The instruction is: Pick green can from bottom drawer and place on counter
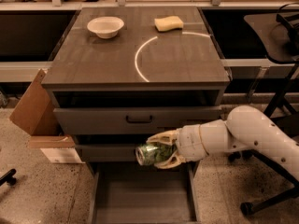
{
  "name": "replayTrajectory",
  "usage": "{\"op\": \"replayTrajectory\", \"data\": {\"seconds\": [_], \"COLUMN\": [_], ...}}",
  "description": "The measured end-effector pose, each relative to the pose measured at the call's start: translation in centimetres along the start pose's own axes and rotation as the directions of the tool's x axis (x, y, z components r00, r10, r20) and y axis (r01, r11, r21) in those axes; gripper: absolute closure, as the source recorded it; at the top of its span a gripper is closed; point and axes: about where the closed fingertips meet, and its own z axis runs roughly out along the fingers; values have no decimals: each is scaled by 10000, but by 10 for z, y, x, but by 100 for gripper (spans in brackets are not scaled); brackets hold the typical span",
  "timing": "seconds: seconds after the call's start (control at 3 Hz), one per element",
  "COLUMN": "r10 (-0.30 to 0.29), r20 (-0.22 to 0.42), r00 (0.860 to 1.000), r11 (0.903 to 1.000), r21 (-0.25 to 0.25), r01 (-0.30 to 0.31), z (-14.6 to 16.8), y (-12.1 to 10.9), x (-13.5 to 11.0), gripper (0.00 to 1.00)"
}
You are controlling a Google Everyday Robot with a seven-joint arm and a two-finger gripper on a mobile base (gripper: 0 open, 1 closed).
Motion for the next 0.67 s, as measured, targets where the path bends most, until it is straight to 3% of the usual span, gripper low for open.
{"op": "replayTrajectory", "data": {"seconds": [0.33,0.67], "r10": [501,502], "r20": [-534,-534], "r00": [9973,9973], "r11": [9970,9970], "r21": [616,618], "r01": [-468,-468], "z": [-29,-29], "y": [-52,-52], "x": [3,3], "gripper": [100,100]}}
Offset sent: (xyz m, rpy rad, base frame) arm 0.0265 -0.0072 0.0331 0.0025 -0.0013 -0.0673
